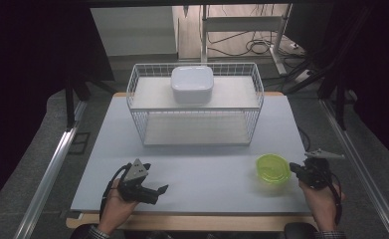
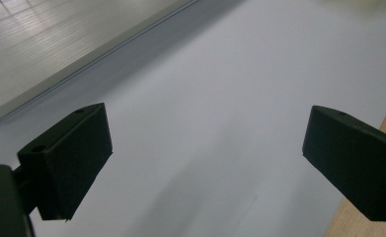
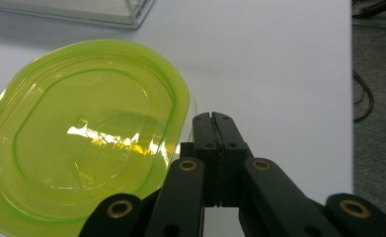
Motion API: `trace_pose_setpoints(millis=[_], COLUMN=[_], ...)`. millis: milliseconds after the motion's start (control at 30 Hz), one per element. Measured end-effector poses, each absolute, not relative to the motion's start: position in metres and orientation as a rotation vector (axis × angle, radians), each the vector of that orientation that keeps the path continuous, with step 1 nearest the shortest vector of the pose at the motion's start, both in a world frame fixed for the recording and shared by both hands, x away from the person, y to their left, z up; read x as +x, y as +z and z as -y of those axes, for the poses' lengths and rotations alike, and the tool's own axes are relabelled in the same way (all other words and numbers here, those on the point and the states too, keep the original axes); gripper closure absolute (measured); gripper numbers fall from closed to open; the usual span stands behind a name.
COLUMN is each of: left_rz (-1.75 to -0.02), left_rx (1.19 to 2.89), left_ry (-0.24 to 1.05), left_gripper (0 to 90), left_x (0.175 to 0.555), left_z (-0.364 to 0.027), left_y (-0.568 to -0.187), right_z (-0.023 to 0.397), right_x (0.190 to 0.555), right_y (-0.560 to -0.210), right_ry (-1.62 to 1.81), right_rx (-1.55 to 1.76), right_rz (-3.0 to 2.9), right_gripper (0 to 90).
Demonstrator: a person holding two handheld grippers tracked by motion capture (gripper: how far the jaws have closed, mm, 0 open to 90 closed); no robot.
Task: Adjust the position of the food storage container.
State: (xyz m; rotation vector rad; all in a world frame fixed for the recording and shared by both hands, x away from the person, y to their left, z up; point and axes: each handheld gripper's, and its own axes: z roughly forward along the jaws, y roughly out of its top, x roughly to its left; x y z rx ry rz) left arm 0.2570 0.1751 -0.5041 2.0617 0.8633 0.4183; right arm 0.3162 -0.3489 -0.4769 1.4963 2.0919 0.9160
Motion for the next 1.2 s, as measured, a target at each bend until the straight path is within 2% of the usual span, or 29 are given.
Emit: trace_pose_setpoints(millis=[600, 900, 1200], left_rz=[-0.856, -0.857, -0.849], left_rx=[2.066, 2.062, 2.071], left_ry=[0.402, 0.402, 0.4], left_gripper=[4.4, 4.3, 4.3], left_x=[0.257, 0.256, 0.256], left_z=[-0.173, -0.173, -0.171], left_y=[-0.504, -0.504, -0.504], right_z=[0.299, 0.31, 0.295], right_x=[0.317, 0.307, 0.298], right_y=[-0.482, -0.489, -0.496], right_ry=[1.033, 1.017, 0.985], right_rx=[1.399, 1.457, 1.434], right_rz=[-2.258, -2.28, -2.357], right_gripper=[89.8, 89.7, 89.2])
